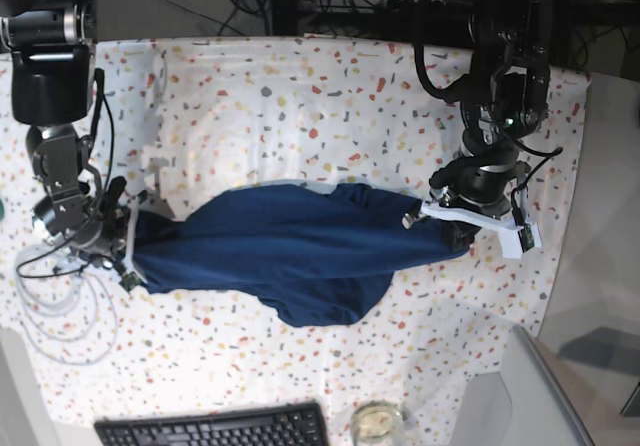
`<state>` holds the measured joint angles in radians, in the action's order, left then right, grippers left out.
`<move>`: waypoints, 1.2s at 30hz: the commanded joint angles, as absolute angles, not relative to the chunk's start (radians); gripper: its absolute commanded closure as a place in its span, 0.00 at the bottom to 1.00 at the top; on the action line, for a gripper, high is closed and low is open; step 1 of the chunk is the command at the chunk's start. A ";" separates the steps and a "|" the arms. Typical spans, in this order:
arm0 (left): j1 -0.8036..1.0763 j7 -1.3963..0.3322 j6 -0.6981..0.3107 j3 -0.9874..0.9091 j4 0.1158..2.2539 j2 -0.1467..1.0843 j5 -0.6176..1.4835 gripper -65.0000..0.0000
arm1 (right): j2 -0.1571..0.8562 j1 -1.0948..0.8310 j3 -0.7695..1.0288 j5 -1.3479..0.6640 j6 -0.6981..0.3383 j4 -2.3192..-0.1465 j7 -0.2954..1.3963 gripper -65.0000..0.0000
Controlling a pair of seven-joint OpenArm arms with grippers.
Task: Layout the t-shirt on the table in an organized manner, then fold the t-shirt properly
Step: 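Stretch the lifted shirt between grippers and lay it down lengthwise, then release and regrasp the shirt ends with both grippers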
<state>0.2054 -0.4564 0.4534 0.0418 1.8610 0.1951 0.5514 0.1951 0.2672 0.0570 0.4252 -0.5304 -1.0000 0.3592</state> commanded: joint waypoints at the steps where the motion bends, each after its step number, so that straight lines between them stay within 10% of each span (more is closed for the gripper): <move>1: 0.194 -0.432 0.449 0.039 1.876 0.200 0.549 1.00 | 0.213 0.289 0.062 0.426 -0.521 -1.023 0.348 1.00; 15: 0.108 -0.432 0.449 -0.021 1.949 0.211 0.555 1.00 | 0.300 0.033 0.051 0.430 -0.698 -1.684 0.688 0.99; 30: -0.136 -0.429 0.450 0.097 1.596 0.165 0.549 1.00 | 0.300 0.759 -0.130 0.430 -0.575 -0.553 0.383 0.97; 36: -0.102 -0.430 0.450 0.108 1.598 0.171 0.549 1.00 | 0.329 0.725 -0.070 0.426 -0.535 -0.671 0.483 0.51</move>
<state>-0.0872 -0.4549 0.4488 0.1123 1.5795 0.1619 0.5541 0.2977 0.6834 -0.0784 0.4248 -0.5465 -0.6529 0.4961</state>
